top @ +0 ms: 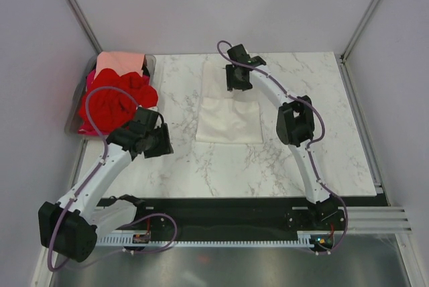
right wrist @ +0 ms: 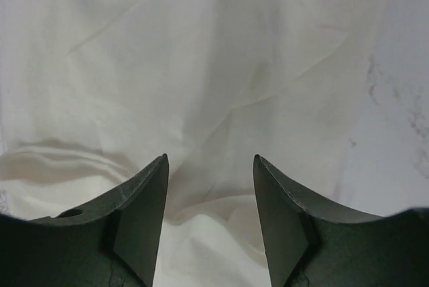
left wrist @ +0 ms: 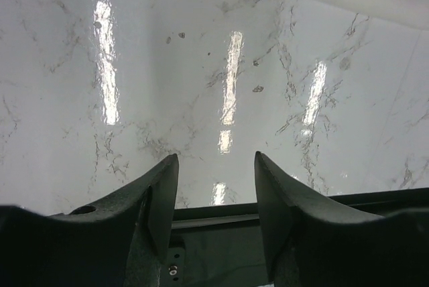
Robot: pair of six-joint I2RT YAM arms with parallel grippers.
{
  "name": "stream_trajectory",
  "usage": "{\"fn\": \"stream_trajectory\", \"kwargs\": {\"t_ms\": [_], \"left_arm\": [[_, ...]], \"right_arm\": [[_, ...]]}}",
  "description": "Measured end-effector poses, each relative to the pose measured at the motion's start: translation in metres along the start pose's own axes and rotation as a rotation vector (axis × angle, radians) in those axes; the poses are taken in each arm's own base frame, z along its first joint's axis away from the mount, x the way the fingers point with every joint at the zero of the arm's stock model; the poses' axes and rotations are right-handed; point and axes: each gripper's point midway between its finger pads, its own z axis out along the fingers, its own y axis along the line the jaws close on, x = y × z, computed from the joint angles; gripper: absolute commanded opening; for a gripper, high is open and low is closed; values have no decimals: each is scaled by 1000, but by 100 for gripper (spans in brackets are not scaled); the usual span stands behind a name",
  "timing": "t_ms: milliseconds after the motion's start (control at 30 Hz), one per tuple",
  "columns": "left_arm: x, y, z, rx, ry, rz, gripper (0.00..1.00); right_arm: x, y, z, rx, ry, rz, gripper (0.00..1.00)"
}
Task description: Fold and stack the t-shirts
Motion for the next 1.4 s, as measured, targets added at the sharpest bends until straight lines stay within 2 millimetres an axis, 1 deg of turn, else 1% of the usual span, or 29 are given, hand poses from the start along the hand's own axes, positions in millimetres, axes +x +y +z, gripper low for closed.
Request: {"fn": "stream_trajectory", "kwargs": {"t_ms": [67,100,133,200,267,300,367,400,433,467,500,533,567,600,633,667,733,767,800,833,933,1000,1067,1167,1267,1400], "left_arm": [[-2,-2,2,4,-4,0,56],[-3,-3,4,6,-5,-1,57],[-4,-4,5,11,-6,-2,57],[-6,-11,9,38,2,-8,57],[-7,-21,17,79,24,-16,57],[-7,-26,22,97,37,-20,58],[-9,-35,32,130,62,-31,58],[-9,-39,38,144,75,-37,57],[-10,-43,42,158,82,-41,56],[-11,-46,47,165,92,-49,54],[-13,-50,52,173,103,-56,54],[-16,-54,57,181,106,-65,53],[-20,-57,61,188,104,-74,52],[-23,-60,65,192,103,-82,52],[-26,-63,68,201,100,-89,52],[-29,-66,71,209,96,-96,52],[-35,-71,76,219,90,-108,52],[-39,-73,78,224,86,-113,52],[-41,-75,79,228,82,-116,53],[-45,-78,81,234,78,-120,53],[-51,-82,87,240,70,-133,53],[-52,-83,91,239,72,-138,53],[-51,-83,97,234,80,-145,54],[-48,-82,104,224,97,-153,54],[-48,-83,111,226,103,-159,54],[-47,-85,119,236,114,-163,54]], "right_arm": [[-9,-19,-3,12,-8,29,62],[-14,-27,-7,13,-20,42,62],[-14,-39,-14,21,-25,54,64],[-9,-63,-38,52,-28,74,66],[-2,-83,-74,69,-38,102,68],[0,-90,-95,57,-64,122,71],[14,-99,-134,7,-88,167,73],[22,-100,-151,-34,-109,188,73],[31,-100,-160,-64,-108,204,73],[46,-98,-167,-102,-100,221,73],[61,-95,-169,-136,-88,234,71],[83,-91,-166,-164,-51,243,68],[102,-88,-161,-182,-14,252,68],[129,-86,-152,-198,43,264,66],[150,-85,-146,-203,93,274,66],[175,-84,-139,-208,152,289,66],[208,-85,-133,-208,231,314,65],[217,-84,-132,-212,253,327,65],[222,-82,-130,-222,262,338,65],[223,-81,-128,-234,259,347,64],[217,-74,-120,-270,231,368,64],[213,-71,-112,-288,217,376,64],[214,-71,-104,-297,212,389,62],[211,-71,-101,-322,197,411,59],[208,-72,-98,-337,185,426,55],[205,-70,-93,-369,168,434,46]]}}
